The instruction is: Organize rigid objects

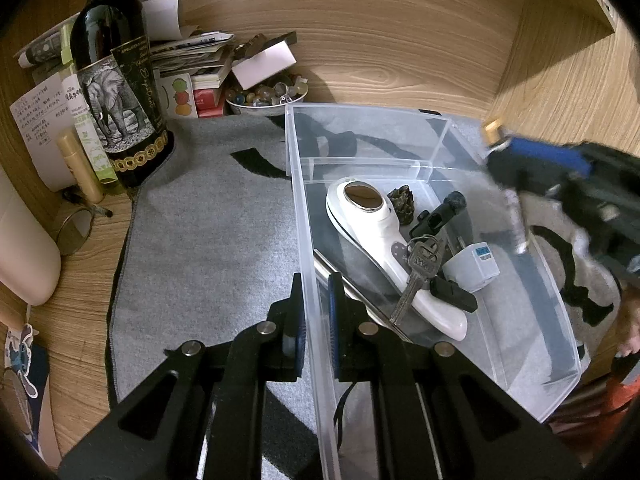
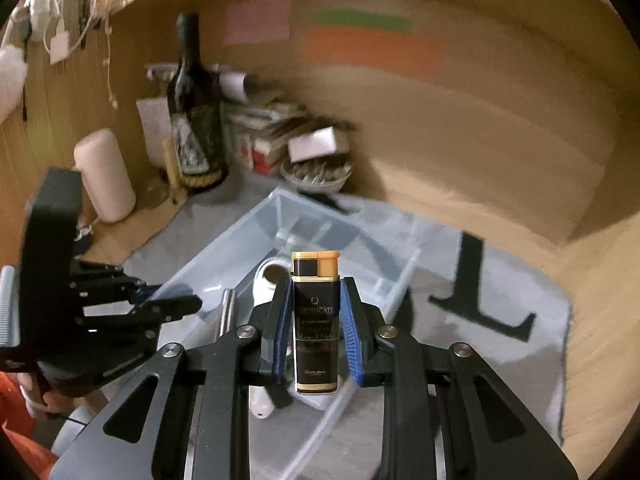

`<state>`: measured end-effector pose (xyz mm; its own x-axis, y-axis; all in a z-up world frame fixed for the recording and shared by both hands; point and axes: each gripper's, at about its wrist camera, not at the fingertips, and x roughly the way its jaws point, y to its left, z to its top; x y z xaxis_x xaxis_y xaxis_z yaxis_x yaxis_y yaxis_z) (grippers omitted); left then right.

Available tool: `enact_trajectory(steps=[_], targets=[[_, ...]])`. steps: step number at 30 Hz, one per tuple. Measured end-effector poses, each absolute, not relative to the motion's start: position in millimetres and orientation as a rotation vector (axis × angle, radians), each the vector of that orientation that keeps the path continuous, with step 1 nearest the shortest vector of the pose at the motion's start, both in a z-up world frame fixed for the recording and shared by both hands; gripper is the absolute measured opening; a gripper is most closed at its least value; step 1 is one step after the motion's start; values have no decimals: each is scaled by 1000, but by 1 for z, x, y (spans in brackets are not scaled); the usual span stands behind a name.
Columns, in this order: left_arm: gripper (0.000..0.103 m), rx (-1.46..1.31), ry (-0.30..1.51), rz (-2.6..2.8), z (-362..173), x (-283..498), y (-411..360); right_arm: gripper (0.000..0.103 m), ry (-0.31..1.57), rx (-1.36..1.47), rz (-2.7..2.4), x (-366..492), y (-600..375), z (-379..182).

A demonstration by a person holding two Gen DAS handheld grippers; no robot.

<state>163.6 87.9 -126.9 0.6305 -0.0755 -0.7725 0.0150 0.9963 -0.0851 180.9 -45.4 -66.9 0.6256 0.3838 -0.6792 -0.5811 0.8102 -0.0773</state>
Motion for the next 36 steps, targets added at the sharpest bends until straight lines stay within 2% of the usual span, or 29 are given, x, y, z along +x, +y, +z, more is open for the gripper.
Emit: enact_trajectory(steps=[13,14,16,19,22,23,24,25,27,32,33,36], targets=[[8,-78,891,-52,-127,164,88,23,839,-311,595,197,-27,-103],[8,-77,896,-52,-128,165,87,24,842,-310,594,198,-27,-103],[8,-76,903,-48,-129,165,87,37,844,-303,591,197,-29,-101],[18,-67,901,-35,-127,166,86,48,809,-295,577,190,-35,-95],[38,-51,859,-4,-118,160,87,52,773,-291,565,181,-42,-84],[48,-48,836,6,-113,157,87,56,756,-285,560,177,-46,-79],[54,-44,808,14,-107,153,86,65,742,-279,556,173,-49,-75],[56,-35,781,19,-100,148,83,73,714,-269,546,168,-53,-70],[63,-19,741,16,-88,140,79,80,668,-256,528,159,-60,-61],[81,-8,609,-17,-53,111,62,87,569,-219,494,132,-81,-37],[87,-7,582,-18,-48,107,59,90,554,-212,489,128,-84,-33],[96,7,489,-8,-29,87,49,103,489,-183,462,109,-97,-21]])
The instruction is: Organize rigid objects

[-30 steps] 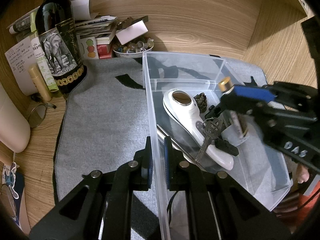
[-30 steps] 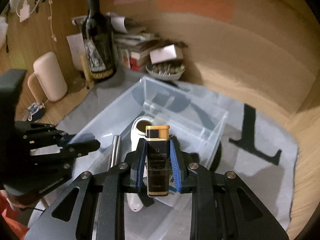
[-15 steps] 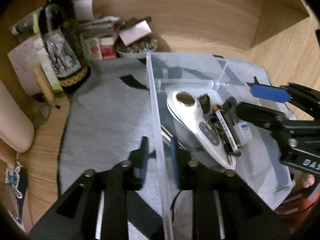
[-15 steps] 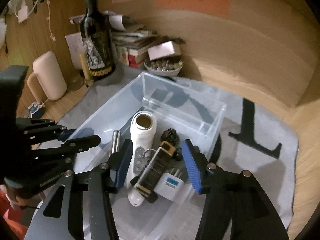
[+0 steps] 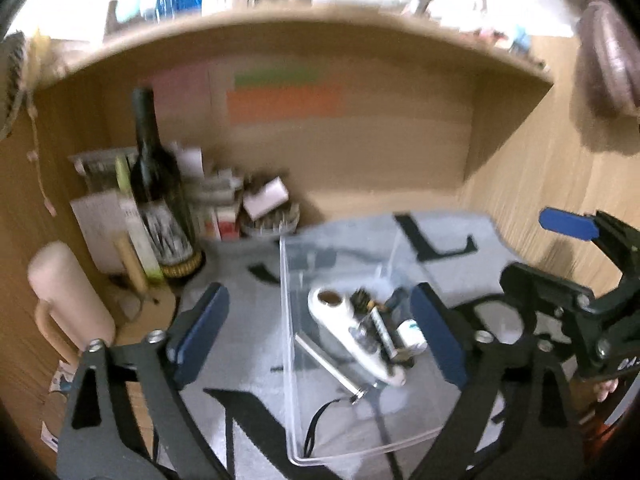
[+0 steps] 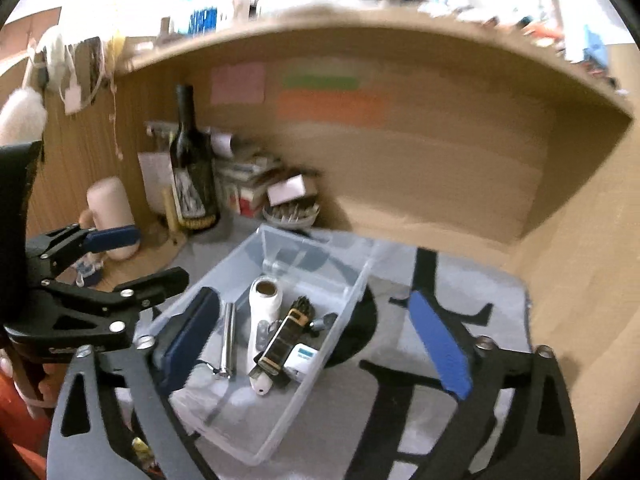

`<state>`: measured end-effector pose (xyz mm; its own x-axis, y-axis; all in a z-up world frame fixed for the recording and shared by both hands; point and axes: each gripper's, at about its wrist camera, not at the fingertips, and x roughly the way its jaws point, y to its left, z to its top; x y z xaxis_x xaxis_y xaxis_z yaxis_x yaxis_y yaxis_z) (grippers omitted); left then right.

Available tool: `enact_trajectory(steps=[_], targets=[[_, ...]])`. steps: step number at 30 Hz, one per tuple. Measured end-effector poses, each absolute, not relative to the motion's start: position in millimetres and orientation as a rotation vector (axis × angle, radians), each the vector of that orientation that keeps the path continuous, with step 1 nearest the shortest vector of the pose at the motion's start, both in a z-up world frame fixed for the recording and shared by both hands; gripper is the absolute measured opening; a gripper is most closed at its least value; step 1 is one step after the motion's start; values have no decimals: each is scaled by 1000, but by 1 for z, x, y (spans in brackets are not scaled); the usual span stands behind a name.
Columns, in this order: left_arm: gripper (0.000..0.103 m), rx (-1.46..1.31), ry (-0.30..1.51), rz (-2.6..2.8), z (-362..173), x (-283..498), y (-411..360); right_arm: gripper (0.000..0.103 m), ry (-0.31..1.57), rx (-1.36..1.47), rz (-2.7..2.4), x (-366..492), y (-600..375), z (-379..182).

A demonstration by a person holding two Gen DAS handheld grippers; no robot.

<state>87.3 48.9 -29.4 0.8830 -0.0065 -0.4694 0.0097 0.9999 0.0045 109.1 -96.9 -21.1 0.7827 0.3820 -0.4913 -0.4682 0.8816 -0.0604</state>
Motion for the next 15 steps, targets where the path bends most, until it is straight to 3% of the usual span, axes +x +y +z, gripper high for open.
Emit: enact_trajectory(steps=[15], targets=[[100,-9,313,-41,-2,29,20,103,307,-138,370,42,-137,1]])
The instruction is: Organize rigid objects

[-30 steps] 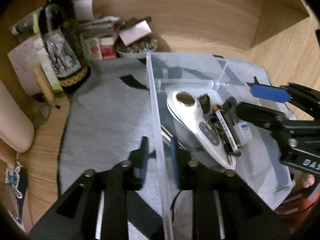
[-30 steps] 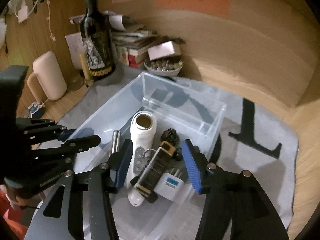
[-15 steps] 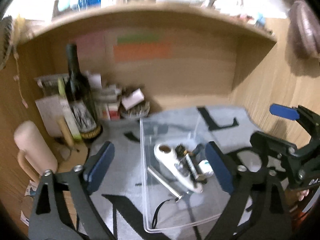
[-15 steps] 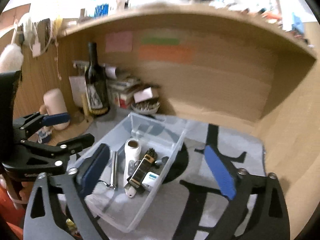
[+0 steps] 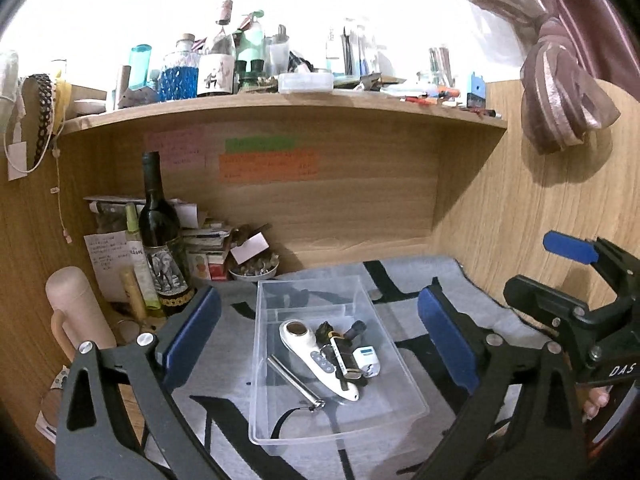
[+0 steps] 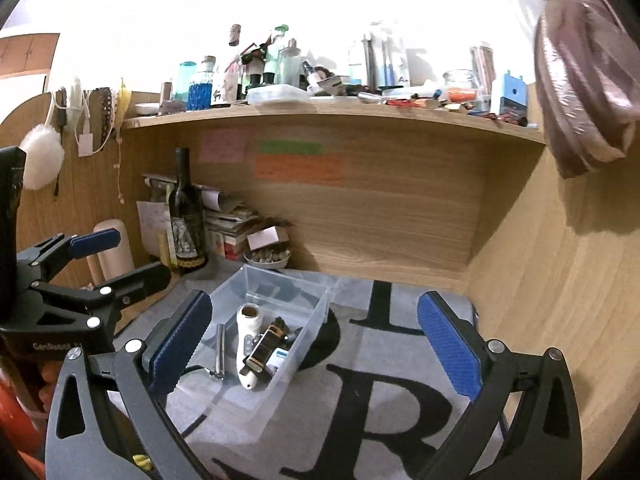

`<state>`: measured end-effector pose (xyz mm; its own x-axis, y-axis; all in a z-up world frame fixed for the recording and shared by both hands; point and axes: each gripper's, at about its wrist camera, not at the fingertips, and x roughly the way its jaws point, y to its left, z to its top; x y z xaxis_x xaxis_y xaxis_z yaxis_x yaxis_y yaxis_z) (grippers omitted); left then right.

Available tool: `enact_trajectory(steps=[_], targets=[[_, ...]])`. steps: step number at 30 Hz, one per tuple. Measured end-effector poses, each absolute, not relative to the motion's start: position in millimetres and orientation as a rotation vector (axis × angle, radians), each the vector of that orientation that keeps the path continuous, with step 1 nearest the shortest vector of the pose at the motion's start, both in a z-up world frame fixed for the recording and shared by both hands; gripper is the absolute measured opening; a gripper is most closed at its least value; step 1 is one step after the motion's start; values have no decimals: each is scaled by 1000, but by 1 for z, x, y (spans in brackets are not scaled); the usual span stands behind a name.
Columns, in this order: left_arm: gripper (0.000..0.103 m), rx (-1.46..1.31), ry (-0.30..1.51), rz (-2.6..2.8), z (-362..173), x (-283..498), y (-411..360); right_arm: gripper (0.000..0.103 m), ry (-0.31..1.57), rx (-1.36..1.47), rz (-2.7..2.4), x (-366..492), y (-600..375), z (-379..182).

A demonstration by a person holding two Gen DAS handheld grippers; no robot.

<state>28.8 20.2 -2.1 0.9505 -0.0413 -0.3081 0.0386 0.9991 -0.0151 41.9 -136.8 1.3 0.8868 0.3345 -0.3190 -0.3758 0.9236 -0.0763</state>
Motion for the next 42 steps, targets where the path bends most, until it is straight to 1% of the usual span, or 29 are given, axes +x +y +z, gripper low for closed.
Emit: enact_trajectory(steps=[42], targets=[[101,-27,295,-58,1,27,12,103,305,-124,370,36,-145,1]])
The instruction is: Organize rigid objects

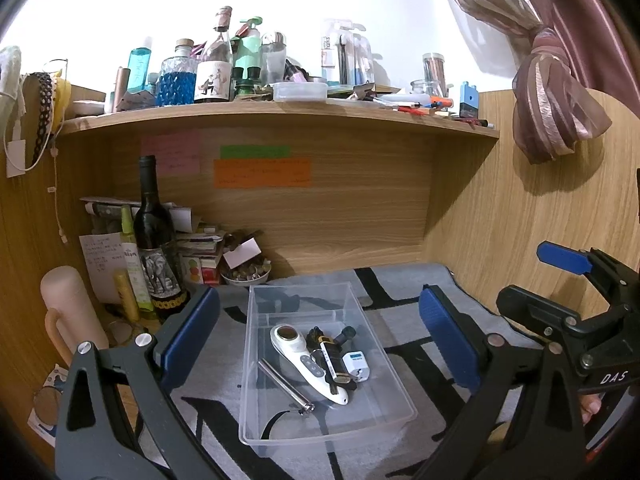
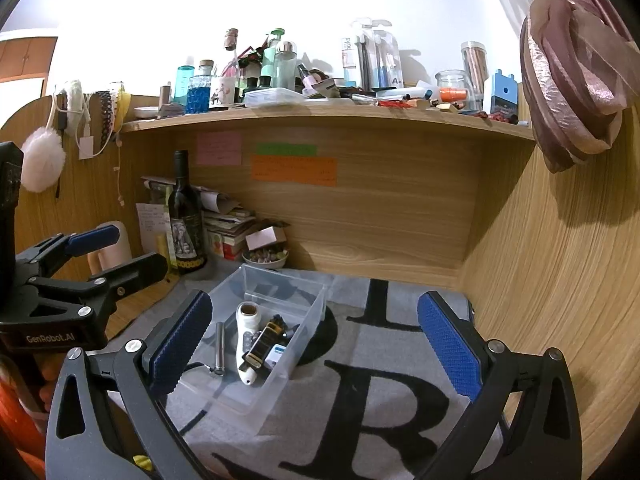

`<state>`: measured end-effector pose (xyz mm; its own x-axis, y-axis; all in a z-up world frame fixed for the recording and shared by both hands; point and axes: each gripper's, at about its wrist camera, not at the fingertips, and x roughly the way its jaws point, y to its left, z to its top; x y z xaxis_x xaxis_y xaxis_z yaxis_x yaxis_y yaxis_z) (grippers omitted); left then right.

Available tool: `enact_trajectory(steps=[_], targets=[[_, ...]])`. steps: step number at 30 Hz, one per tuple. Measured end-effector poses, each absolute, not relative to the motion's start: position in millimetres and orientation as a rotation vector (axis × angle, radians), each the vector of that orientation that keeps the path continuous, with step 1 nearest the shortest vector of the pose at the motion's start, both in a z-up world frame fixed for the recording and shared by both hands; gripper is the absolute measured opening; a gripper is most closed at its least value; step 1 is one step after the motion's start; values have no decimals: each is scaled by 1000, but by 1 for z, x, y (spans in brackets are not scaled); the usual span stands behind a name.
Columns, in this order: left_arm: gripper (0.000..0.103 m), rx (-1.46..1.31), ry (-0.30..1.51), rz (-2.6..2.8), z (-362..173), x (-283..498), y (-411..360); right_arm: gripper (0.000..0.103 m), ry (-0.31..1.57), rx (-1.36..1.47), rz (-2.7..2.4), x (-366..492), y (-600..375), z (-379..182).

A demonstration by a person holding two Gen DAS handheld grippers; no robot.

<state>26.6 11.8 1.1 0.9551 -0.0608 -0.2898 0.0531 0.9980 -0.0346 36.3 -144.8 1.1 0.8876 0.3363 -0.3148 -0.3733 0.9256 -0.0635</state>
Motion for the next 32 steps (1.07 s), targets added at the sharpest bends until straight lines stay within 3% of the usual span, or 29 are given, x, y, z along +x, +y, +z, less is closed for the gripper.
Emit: enact_trajectory(steps=[32], targets=[[101,-32,310,-77,-5,28,6,103,312,-126,389,41,-146,-2]])
